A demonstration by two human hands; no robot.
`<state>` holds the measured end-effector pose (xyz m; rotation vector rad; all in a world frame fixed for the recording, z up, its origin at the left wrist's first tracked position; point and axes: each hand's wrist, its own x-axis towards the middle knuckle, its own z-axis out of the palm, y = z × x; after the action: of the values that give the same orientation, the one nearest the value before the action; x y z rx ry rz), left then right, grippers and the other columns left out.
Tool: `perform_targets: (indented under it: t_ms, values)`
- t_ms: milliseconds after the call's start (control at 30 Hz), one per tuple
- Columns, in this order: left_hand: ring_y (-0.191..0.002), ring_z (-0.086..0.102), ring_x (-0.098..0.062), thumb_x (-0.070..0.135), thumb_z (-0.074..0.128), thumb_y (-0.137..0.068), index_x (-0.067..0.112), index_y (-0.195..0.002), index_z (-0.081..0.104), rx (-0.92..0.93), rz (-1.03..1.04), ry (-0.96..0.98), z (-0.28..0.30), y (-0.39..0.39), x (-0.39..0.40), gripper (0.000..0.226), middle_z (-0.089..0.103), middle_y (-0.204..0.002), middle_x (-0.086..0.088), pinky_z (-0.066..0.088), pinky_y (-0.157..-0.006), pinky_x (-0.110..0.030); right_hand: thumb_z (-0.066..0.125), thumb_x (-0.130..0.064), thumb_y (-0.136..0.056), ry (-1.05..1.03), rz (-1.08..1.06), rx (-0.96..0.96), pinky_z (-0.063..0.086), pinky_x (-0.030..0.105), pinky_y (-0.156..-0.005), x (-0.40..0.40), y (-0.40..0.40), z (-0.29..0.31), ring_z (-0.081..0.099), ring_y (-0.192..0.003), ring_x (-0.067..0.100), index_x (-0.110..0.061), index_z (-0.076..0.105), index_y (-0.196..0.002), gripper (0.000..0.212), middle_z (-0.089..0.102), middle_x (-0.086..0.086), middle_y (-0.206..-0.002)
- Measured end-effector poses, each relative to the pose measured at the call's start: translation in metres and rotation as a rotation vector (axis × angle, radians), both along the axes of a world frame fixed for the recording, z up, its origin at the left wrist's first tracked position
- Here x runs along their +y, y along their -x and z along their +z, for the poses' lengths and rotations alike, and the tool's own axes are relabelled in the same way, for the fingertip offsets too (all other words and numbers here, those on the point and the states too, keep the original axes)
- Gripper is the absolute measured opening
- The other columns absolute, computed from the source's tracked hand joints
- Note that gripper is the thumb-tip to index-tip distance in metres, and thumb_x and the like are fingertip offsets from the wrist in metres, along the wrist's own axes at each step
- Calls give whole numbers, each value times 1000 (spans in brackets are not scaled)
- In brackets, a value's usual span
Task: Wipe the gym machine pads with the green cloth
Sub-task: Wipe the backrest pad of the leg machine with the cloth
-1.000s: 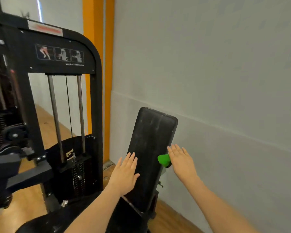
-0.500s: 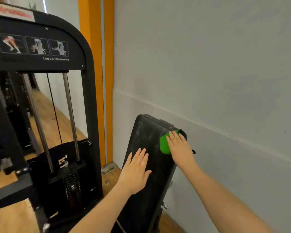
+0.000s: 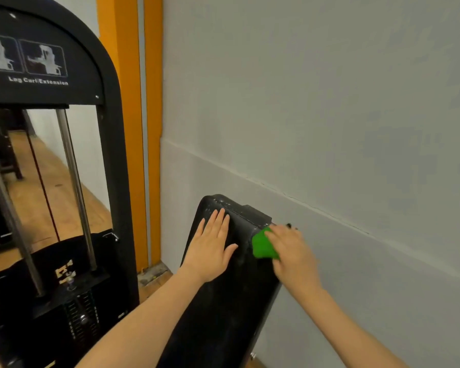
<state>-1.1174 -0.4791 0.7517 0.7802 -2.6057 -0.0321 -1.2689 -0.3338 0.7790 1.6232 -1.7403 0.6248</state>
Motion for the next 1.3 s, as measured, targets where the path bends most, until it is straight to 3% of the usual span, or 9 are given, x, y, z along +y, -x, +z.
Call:
perform_targets:
  t_ms: [133, 267, 433, 633, 833, 967, 1067, 1167, 1300]
  values:
    - [-142, -23, -15, 61, -8, -81, 12, -151, -11, 12, 15, 21, -1, 14, -12, 86, -21, -155, -1, -14, -115, -31, 48, -1, -65, -220, 65, -196, 41, 32, -95, -16, 30, 37, 55, -110, 27, -7, 62, -117, 54, 62, 10, -119]
    - [-142, -26, -14, 59, 1, -84, 15, -146, -18, 112, 40, -47, -16, 27, -6, 79, -24, -154, -1, -20, -111, -23, 46, -50, -78, -347, 111, -403, 37, 28, -99, -9, 40, 19, 52, -119, 16, -17, 55, -130, 62, 56, 0, -131]
    - [-144, -18, -15, 58, 13, -87, 13, -146, -13, 173, 8, -54, -20, 34, -8, 79, -19, -155, -1, -15, -112, -24, 56, -33, -82, -160, 281, -376, 39, 23, -99, 1, 45, 5, 50, -113, 11, -20, 54, -124, 44, 60, -1, -122]
    - [-147, 5, -27, 57, 28, -94, 3, -149, 4, 56, 2, 73, -21, 27, -23, 81, 4, -158, -14, 6, -117, -42, 37, -62, -77, -480, 322, -299, 27, 29, -107, -30, 50, 33, 44, -122, 8, -15, 57, -129, 72, 53, 1, -134]
    - [-145, 17, -33, 67, 21, -96, 1, -149, 6, -53, -47, 194, -15, 18, -27, 86, 11, -156, -19, 15, -113, -49, 49, -39, -83, -429, 481, -247, 47, 38, -93, -18, 68, 24, 62, -106, 17, -17, 65, -117, 43, 65, -1, -119]
    - [-145, 13, -35, 79, 21, -88, 0, -149, 5, -91, -41, 190, -9, 17, -23, 101, 7, -155, -20, 11, -112, -51, 52, -31, -81, -387, 553, -245, 43, 20, -88, -32, 83, 45, 58, -101, 11, -14, 68, -111, 38, 69, 2, -111]
    - [-144, 14, -35, 82, 20, -85, -2, -148, 7, -107, -25, 190, -8, 16, -25, 106, 9, -155, -21, 12, -111, -53, 56, -23, -82, -422, 489, -290, 39, 27, -97, -80, 80, 62, 59, -111, 23, -9, 64, -118, 39, 64, 5, -121]
    - [-144, 16, -34, 82, 22, -85, -3, -149, 8, -98, -12, 185, -11, 17, -26, 107, 10, -155, -22, 12, -111, -52, 57, -11, -90, -610, 517, -398, 30, 29, -111, -109, 72, 50, 47, -126, 14, -16, 56, -129, 39, 52, -2, -135]
    - [-142, 18, -34, 82, 23, -85, 0, -148, 7, -69, -4, 205, -11, 18, -27, 105, 11, -154, -20, 13, -110, -51, 53, -19, -90, -562, 637, -415, 36, 29, -108, -80, 87, 36, 50, -122, 8, -22, 60, -125, 36, 57, -10, -129]
